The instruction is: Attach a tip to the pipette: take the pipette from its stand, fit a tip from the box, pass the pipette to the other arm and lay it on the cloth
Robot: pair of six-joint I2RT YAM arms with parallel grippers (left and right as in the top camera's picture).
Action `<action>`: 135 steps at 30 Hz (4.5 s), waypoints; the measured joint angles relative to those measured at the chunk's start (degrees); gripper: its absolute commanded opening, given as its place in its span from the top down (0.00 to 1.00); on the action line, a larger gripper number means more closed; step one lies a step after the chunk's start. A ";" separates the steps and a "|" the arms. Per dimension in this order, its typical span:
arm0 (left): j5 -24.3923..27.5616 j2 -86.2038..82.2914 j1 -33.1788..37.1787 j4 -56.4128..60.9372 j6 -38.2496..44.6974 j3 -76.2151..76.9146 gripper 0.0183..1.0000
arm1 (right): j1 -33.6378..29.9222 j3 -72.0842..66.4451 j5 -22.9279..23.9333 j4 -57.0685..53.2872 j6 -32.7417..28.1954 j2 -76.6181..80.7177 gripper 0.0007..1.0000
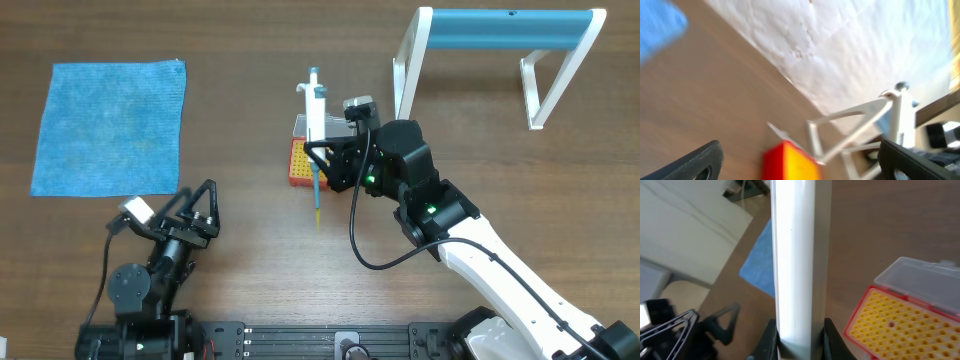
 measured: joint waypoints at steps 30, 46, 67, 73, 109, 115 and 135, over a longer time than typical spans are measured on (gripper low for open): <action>21.53 60.46 -2.25 42.71 -22.86 24.70 0.00 | 0.00 0.00 -10.38 2.69 2.29 0.09 0.92; 52.17 88.67 -14.38 61.94 -20.59 46.12 0.00 | 0.00 -0.02 -15.21 4.96 2.86 0.13 0.92; 61.35 88.85 -13.11 61.68 -17.35 46.14 0.99 | -0.07 0.26 -18.29 7.98 5.18 -0.22 0.92; 58.53 88.85 -13.35 59.60 -15.10 46.14 0.99 | -0.17 0.24 -17.81 7.45 4.94 -0.20 0.24; 22.12 88.96 22.51 -14.27 21.94 72.83 0.99 | -16.04 0.24 -25.55 7.13 5.73 -0.17 0.24; 3.63 92.19 22.45 -45.59 37.11 89.79 0.99 | -16.04 0.24 -25.16 7.15 6.97 -0.17 0.24; -25.11 133.74 19.39 -64.52 65.83 125.24 0.99 | -14.12 0.24 -18.99 6.64 10.71 -0.17 0.24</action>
